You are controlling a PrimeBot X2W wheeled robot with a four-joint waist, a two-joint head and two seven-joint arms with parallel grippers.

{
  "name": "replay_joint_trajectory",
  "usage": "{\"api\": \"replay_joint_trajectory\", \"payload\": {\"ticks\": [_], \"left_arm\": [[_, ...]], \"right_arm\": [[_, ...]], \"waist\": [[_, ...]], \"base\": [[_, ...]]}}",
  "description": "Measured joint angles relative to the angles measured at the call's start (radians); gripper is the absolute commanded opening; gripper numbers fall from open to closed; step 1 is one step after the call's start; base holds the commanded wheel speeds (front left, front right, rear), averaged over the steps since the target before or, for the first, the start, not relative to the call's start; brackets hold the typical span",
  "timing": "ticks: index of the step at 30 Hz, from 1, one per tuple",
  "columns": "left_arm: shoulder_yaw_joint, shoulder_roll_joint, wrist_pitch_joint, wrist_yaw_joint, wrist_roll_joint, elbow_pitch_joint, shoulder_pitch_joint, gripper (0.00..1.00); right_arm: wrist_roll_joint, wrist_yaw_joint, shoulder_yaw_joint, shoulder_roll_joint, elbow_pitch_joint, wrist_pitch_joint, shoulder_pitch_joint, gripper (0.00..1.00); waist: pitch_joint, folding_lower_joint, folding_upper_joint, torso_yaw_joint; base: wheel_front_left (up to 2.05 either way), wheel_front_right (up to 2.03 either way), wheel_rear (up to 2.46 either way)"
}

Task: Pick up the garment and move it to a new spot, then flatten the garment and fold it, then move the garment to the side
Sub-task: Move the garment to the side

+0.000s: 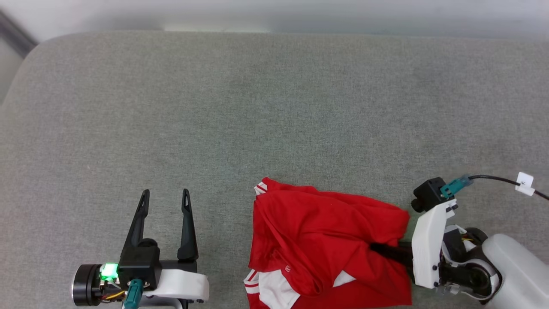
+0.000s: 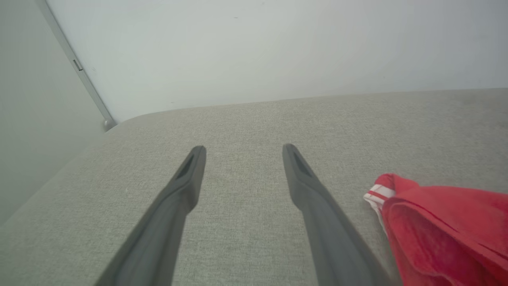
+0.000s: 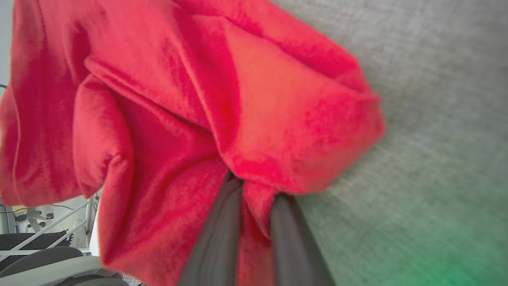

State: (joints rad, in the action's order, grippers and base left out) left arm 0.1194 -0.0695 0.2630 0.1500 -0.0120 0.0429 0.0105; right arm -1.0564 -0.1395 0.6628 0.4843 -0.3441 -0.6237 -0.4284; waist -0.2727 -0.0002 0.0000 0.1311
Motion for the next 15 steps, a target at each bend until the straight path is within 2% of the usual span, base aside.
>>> {"api": "replay_joint_trajectory", "payload": {"ticks": [8, 15], "left_arm": [[-0.011, 0.003, 0.0, 0.006, -0.001, -0.002, 0.04, 1.0], [-0.042, 0.006, 0.0, 0.025, -0.01, 0.02, 0.106, 1.0]], "right_arm": [[0.016, 0.008, 0.084, 0.021, 0.029, 0.091, -0.038, 0.0], [0.069, 0.009, 0.146, 0.106, 0.163, 0.134, -0.15, 0.0]], "waist": [[0.072, 0.0002, 0.0, -0.014], [0.128, 0.0002, 0.0, -0.086]], "base": [[0.0, 0.0, 0.0], [0.0, 0.0, 0.0]]}}
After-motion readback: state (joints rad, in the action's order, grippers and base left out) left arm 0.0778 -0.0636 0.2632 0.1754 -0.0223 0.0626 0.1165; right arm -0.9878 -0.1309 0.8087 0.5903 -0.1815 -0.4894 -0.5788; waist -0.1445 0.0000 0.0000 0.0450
